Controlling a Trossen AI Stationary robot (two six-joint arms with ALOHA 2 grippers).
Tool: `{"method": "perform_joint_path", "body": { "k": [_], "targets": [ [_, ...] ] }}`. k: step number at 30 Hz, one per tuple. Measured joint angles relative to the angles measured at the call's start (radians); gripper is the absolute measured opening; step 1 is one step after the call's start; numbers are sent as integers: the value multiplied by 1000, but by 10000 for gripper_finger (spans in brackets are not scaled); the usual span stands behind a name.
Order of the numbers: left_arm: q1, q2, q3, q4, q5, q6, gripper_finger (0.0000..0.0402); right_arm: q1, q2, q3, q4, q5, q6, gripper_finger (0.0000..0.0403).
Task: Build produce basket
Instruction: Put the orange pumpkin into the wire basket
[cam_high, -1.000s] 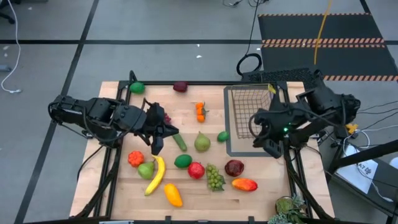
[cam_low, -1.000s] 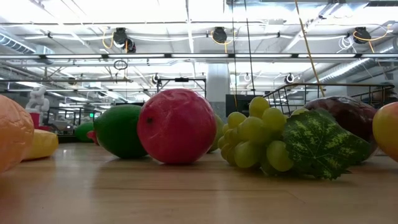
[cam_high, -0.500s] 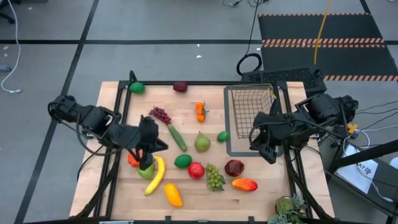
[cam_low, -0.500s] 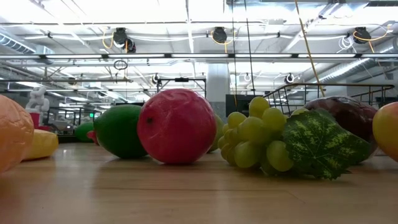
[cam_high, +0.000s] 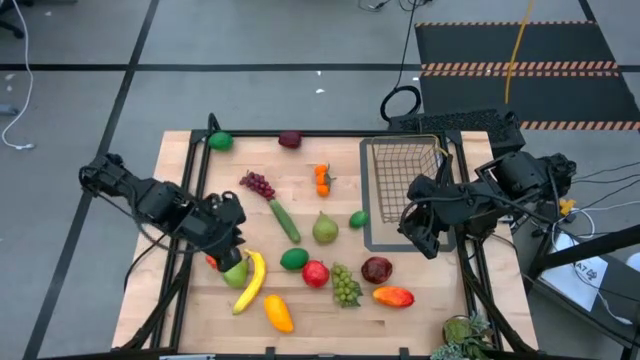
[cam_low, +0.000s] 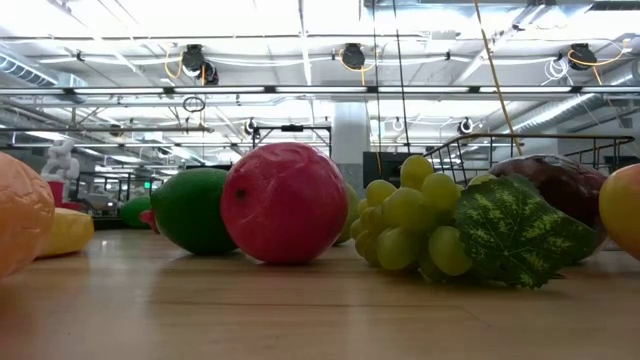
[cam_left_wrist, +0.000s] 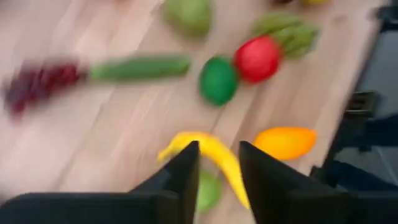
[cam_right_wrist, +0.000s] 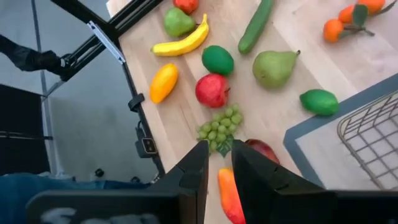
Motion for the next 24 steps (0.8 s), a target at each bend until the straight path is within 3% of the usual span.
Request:
{"method": "perform_joint_path", "body": {
  "k": [5,9,24],
  "targets": [
    [38,0,-101,-48,123,-200,202,0,0,0,-4,-2,-45,63],
    [55,0,-171,-41,249,-307,236,-1,-4,-1,-16,1,-104,63],
    [60,0,-419,-31,483,-501,251,-42,-4,-1,-16,19,-318,63]
  ]
}}
